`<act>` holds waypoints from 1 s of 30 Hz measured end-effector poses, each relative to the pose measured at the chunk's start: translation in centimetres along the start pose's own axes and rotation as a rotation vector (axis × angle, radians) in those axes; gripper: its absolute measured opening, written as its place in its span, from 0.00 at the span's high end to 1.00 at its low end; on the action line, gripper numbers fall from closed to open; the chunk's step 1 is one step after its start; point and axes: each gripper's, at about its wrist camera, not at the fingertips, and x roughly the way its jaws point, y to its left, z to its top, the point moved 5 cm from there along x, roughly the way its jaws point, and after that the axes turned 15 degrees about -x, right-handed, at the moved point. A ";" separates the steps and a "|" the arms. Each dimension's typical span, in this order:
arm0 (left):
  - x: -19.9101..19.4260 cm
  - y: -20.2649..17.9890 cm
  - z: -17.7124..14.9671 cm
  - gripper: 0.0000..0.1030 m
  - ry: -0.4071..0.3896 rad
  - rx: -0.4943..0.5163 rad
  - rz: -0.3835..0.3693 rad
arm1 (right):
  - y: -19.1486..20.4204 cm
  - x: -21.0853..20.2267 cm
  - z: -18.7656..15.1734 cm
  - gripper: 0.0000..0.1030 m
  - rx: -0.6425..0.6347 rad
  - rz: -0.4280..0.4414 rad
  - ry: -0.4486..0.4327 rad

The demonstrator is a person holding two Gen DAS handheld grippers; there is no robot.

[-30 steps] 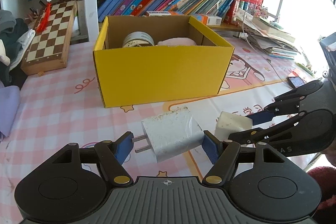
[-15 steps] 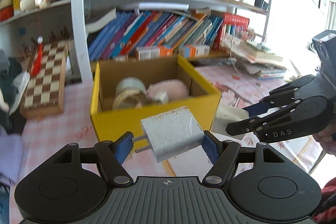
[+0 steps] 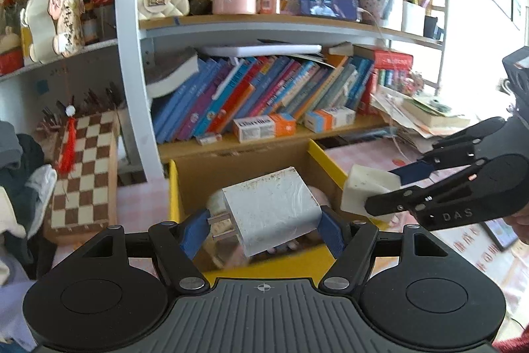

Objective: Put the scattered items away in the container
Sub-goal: 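Carry the plug charger with the left tool while the right tool carries the square charger over the box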

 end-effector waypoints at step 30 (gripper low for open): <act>11.7 1.1 -0.9 0.31 0.230 0.057 0.058 | -4.8 14.6 3.4 0.66 -0.152 0.029 0.150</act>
